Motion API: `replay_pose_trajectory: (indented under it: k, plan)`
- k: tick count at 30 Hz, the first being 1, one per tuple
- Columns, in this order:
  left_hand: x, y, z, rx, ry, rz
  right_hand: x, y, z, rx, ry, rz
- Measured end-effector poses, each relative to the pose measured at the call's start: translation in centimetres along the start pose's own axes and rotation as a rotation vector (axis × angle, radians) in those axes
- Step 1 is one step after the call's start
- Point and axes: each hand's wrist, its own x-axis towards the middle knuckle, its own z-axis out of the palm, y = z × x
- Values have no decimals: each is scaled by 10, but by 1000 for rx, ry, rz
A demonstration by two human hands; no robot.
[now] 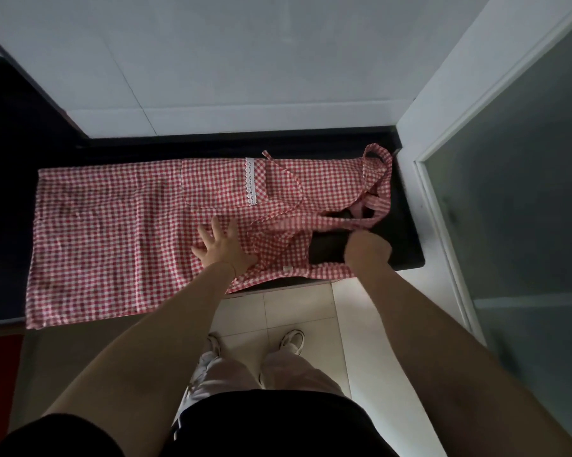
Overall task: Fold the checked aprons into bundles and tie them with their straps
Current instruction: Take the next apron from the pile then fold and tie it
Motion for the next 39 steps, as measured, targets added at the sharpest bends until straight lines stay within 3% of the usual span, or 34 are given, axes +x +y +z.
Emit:
replay_pose_trajectory:
  k: [3, 5, 8, 10, 13, 15, 18, 20, 23, 25, 28, 29, 31, 34, 36, 39]
  plan:
    - [0, 3, -3, 16, -36, -21, 4, 27, -8, -44, -182, 137]
    - [1, 12, -5, 43, -38, -48, 7, 28, -14, -68, -118, 135]
    - [2, 27, -9, 75, 101, -35, 12, 13, -23, -45, 80, -58]
    - [3, 34, -8, 21, 159, 64, 16, 5, -21, 58, 121, -252]
    - [3, 36, -4, 55, 13, 154, 20, 10, -13, 95, 93, -362]
    - [5, 31, -3, 118, -40, 158, 26, 27, -1, 21, 111, -209]
    - [11, 22, -5, 121, -60, 144, 45, 63, 18, 97, 18, 260]
    - [15, 19, -7, 147, -64, 138, 52, 68, 13, 103, 36, 314]
    - [17, 20, -6, 186, -79, 154, 43, 36, -22, 7, 223, 94]
    - [16, 19, -5, 193, -78, 181, 32, 2, -35, 128, 235, -112]
    - [9, 8, 0, 157, 23, 232, 16, -48, -31, 471, -123, -266]
    - [4, 3, 2, 142, 78, 225, 13, -60, -26, 516, -252, -274]
    - [-8, -6, 9, 120, 194, 133, 6, -77, -14, 400, -342, -317]
    - [-27, -15, 20, 55, 212, -48, 0, -81, 4, 289, -314, -284]
    - [-29, -21, 24, 70, 134, -29, -3, -81, 7, 360, -264, -264]
    - [-16, -22, 12, 85, 50, 80, -12, -80, -5, 625, -11, -255]
